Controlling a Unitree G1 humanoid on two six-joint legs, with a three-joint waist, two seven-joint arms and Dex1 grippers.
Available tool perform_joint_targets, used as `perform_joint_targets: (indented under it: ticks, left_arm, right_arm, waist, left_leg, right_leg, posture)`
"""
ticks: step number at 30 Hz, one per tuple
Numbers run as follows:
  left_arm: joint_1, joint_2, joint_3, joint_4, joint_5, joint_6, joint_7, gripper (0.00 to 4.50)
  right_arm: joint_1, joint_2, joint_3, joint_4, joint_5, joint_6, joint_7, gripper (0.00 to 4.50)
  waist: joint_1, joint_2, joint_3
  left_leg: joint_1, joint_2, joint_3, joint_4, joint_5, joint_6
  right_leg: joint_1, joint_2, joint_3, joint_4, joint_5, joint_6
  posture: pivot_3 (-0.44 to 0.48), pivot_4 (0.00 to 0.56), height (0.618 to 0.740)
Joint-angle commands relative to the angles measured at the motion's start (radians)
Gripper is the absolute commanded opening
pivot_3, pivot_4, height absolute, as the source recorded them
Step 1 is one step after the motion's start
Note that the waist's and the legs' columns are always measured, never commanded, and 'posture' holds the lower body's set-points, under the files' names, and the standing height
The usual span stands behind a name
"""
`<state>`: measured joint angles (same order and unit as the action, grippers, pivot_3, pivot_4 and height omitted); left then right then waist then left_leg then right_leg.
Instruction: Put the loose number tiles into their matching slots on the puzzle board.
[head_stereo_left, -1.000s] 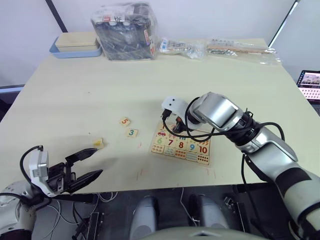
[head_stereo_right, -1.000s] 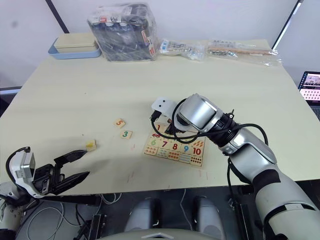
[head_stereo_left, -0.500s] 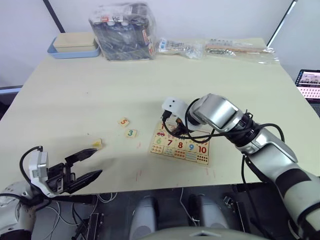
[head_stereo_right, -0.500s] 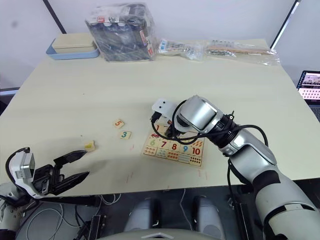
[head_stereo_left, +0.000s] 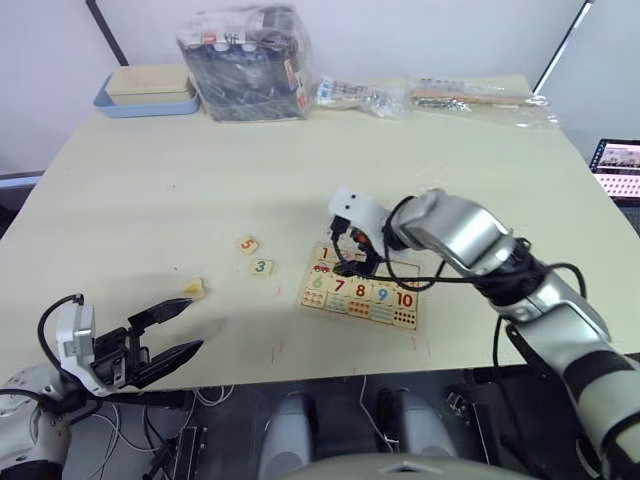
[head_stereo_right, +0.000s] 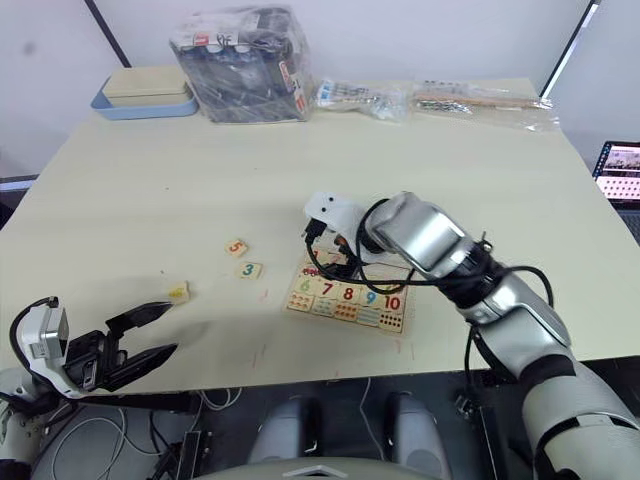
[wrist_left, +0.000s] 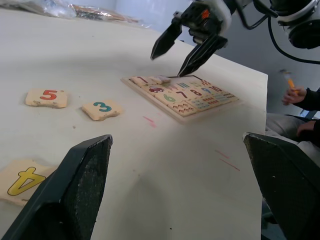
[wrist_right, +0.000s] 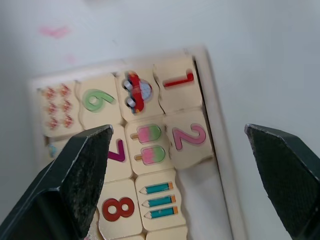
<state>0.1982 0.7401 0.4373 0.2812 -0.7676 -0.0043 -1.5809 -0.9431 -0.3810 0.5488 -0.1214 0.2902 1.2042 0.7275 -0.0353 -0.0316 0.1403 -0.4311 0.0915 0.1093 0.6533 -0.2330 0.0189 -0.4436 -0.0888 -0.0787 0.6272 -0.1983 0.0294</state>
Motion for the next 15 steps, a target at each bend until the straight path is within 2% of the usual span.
perform_joint_targets:
  ticks: [1,3,8,10,12,13,14,15]
  left_arm:
    - [0.009,0.003,0.036,-0.039,-0.009,0.005,-0.024,4.50]
    - [0.013,0.001,0.038,-0.045,-0.010,0.008,-0.022,4.50]
    - [0.012,-0.002,0.039,-0.055,-0.009,0.017,-0.018,4.50]
    - [0.008,-0.003,0.038,-0.055,-0.007,0.018,-0.017,4.50]
    - [0.003,-0.004,0.034,-0.063,-0.007,0.023,-0.011,4.50]
    - [0.004,-0.005,0.031,-0.089,-0.010,0.035,0.005,4.50]
    - [0.005,-0.004,0.028,-0.115,-0.013,0.047,0.021,4.50]
    - [0.006,-0.004,0.028,-0.136,-0.016,0.058,0.033,4.50]
  right_arm:
    - [0.081,-0.011,-0.099,-0.096,0.020,-0.135,0.006,4.44]
    - [0.137,-0.029,-0.109,-0.122,0.009,-0.242,0.028,4.44]
    - [0.223,-0.043,-0.128,-0.128,0.010,-0.359,0.060,4.44]
    - [0.244,-0.035,-0.139,-0.113,0.015,-0.379,0.065,3.51]
    - [0.256,-0.029,-0.142,-0.094,0.016,-0.394,0.067,3.38]
    - [0.260,-0.027,-0.141,-0.084,0.014,-0.399,0.067,2.75]
    - [0.262,-0.024,-0.140,-0.074,0.013,-0.402,0.067,2.67]
    - [0.263,-0.021,-0.138,-0.062,0.008,-0.407,0.068,2.36]
  waist:
    - [0.000,0.000,0.000]
    - [-0.001,0.000,0.000]
    - [-0.001,0.000,0.000]
    - [-0.001,0.000,0.000]
    - [-0.001,0.000,0.000]
    - [-0.001,0.000,0.000]
    - [0.000,0.000,0.000]
    - [0.000,0.000,0.000]
  left_leg:
    - [0.000,0.000,0.000,0.000,0.000,0.000]
    - [0.000,0.000,-0.001,0.000,0.000,0.000]
    - [0.001,0.000,-0.002,0.000,0.001,-0.001]
    - [0.002,0.000,-0.003,0.000,0.001,-0.001]
    - [0.002,0.000,-0.003,0.001,0.001,-0.001]
    - [0.002,0.000,-0.003,0.001,0.001,-0.001]
    - [0.002,0.000,-0.003,0.001,0.001,-0.001]
    - [0.002,0.000,-0.003,0.001,0.001,-0.001]
  right_leg:
    - [0.000,0.000,0.000,0.000,0.000,0.000]
    - [0.000,0.000,-0.001,0.000,0.000,0.000]
    - [0.001,0.001,-0.001,0.001,0.000,0.000]
    - [0.002,0.001,-0.002,0.001,0.000,0.000]
    - [0.002,0.001,-0.002,0.001,0.000,0.000]
    - [0.002,0.001,-0.002,0.001,0.000,0.000]
    - [0.002,0.001,-0.002,0.001,0.000,0.000]
    - [0.002,0.001,-0.002,0.001,0.000,0.000]
  posture:
    - [0.000,0.150,0.740]
    - [0.000,0.150,0.740]
    - [0.000,0.150,0.740]
    - [0.000,0.150,0.740]
    - [0.000,0.150,0.740]
    - [0.000,0.150,0.740]
    - [0.000,0.150,0.740]
    - [0.000,0.150,0.740]
